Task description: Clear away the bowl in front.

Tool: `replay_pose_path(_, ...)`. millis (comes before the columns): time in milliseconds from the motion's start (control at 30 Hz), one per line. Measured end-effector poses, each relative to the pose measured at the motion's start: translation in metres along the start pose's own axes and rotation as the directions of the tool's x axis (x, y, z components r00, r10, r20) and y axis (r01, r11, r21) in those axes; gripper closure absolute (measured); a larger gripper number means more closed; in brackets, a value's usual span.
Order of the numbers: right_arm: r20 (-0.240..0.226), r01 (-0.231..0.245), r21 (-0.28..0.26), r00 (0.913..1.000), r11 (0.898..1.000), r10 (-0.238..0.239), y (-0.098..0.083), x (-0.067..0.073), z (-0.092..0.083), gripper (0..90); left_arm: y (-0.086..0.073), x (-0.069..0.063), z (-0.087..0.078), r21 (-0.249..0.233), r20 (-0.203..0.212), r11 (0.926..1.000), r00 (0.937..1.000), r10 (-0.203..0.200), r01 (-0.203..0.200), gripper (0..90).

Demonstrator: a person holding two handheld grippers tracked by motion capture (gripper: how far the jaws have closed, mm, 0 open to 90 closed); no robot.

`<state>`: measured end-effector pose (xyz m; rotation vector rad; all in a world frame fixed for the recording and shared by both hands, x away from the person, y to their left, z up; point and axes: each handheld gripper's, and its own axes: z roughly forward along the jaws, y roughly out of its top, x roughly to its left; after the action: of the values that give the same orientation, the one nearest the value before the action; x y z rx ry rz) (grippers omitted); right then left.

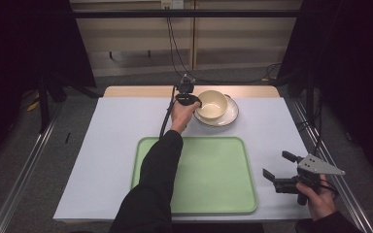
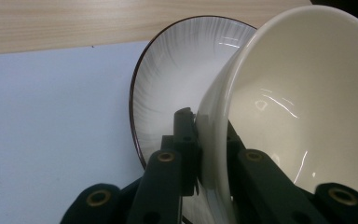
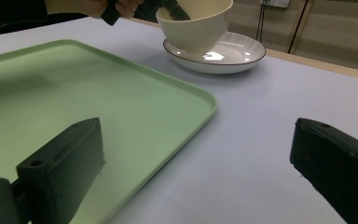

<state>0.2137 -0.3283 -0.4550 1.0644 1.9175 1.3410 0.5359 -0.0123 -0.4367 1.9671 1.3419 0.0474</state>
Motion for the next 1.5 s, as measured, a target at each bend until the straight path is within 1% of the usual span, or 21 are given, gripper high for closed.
replay_pose_path(100,-0.001,-0.003,0.001,1.0000,1.000,0.003,0.000,0.000,0.000,2.3,0.000,-0.001,-0.005,-0.003,-0.005,0.9999,0.9998,0.017,-0.017,84.1)
replay_pose_path(133,-0.002,-0.002,-0.001,1.0000,1.000,0.001,0.000,0.000,0.000,2.4,0.000,0.000,-0.006,0.002,0.004,0.9998,0.9998,0.021,-0.021,84.1)
replay_pose_path(167,-0.002,-0.003,-0.004,1.0000,1.000,0.003,0.000,0.001,0.000,2.3,0.000,0.001,-0.008,-0.005,0.005,0.9999,0.9999,0.010,-0.010,84.1)
replay_pose_path(233,0.000,-0.001,-0.006,1.0000,1.000,0.001,0.000,0.000,-0.001,2.3,0.000,0.002,-0.011,-0.007,0.000,0.9998,0.9999,0.017,-0.017,84.1)
replay_pose_path(333,0.000,-0.002,-0.011,1.0000,1.000,0.002,0.000,0.000,-0.001,2.3,-0.002,0.006,-0.018,-0.039,0.025,0.9992,0.9997,0.004,-0.003,84.0)
replay_pose_path(367,0.000,0.000,-0.009,1.0000,1.000,0.000,0.000,0.000,-0.001,2.3,-0.001,0.007,-0.020,-0.035,0.039,0.9994,0.9992,0.000,0.002,84.1)
replay_pose_path(433,0.000,-0.002,-0.008,1.0000,1.000,0.002,0.000,0.000,-0.001,2.3,-0.001,0.006,-0.024,-0.040,0.020,0.9992,0.9998,0.008,-0.007,84.1)
replay_pose_path(467,0.001,-0.002,-0.009,1.0000,1.000,0.002,0.000,0.000,-0.001,2.3,-0.001,0.006,-0.027,-0.037,0.012,0.9991,0.9997,0.023,-0.023,84.0)
replay_pose_path(600,0.002,-0.003,-0.008,1.0000,1.000,0.003,0.000,0.000,-0.001,2.3,-0.002,0.008,-0.035,-0.033,0.030,0.9985,0.9986,0.044,-0.043,84.0)
replay_pose_path(667,0.002,-0.001,-0.009,1.0000,1.000,0.001,0.000,0.000,-0.001,2.3,-0.003,0.009,-0.038,-0.042,0.039,0.9985,0.9986,0.036,-0.034,84.0)
replay_pose_path(800,0.007,0.000,-0.012,1.0000,1.000,0.000,0.000,0.000,-0.001,2.3,-0.005,0.010,-0.042,-0.032,0.038,0.9981,0.9979,0.053,-0.052,84.1)
replay_pose_path(900,0.006,0.001,-0.013,1.0000,1.000,-0.001,0.000,0.000,-0.001,2.2,-0.007,0.010,-0.046,-0.024,0.050,0.9978,0.9968,0.062,-0.061,84.0)
replay_pose_path(967,0.004,0.003,-0.012,1.0000,1.000,-0.003,0.000,0.000,-0.001,2.2,-0.009,0.008,-0.047,-0.035,0.058,0.9974,0.9962,0.065,-0.063,84.1)
replay_pose_path(1000,0.004,0.002,-0.011,1.0000,1.000,-0.002,0.000,0.000,-0.001,2.2,-0.009,0.008,-0.048,-0.023,0.059,0.9966,0.9950,0.081,-0.079,84.1)
replay_pose_path(1067,0.001,0.001,-0.011,1.0000,1.000,-0.001,0.000,0.000,-0.001,2.2,-0.011,0.006,-0.051,-0.020,0.061,0.9956,0.9938,0.092,-0.091,84.1)
replay_pose_path(1100,0.001,0.001,-0.011,1.0000,1.000,-0.001,0.000,0.000,-0.001,2.2,-0.011,0.006,-0.051,-0.020,0.061,0.9956,0.9938,0.092,-0.091,84.0)
replay_pose_path(1167,0.006,0.003,-0.010,1.0000,1.000,-0.003,0.000,0.000,-0.002,2.2,-0.013,0.006,-0.054,-0.020,0.083,0.9955,0.9921,0.094,-0.093,84.1)
replay_pose_path(1333,0.012,0.006,-0.012,0.9999,1.000,-0.006,0.000,-0.001,-0.002,2.2,-0.018,0.003,-0.057,-0.012,0.067,0.9941,0.9919,0.108,-0.108,84.1)
replay_pose_path(1400,0.010,0.008,-0.012,0.9999,1.000,-0.008,0.000,-0.001,-0.002,2.2,-0.020,0.003,-0.058,-0.018,0.086,0.9945,0.9908,0.104,-0.103,84.0)
replay_pose_path(1467,0.011,0.006,-0.012,0.9999,1.000,-0.006,0.000,-0.001,-0.001,2.2,-0.022,0.002,-0.060,-0.014,0.091,0.9943,0.9902,0.106,-0.105,84.1)
replay_pose_path(1500,0.010,0.005,-0.011,0.9999,1.000,-0.005,0.000,0.000,-0.001,2.2,-0.023,0.001,-0.061,-0.010,0.095,0.9931,0.9885,0.117,-0.117,84.1)
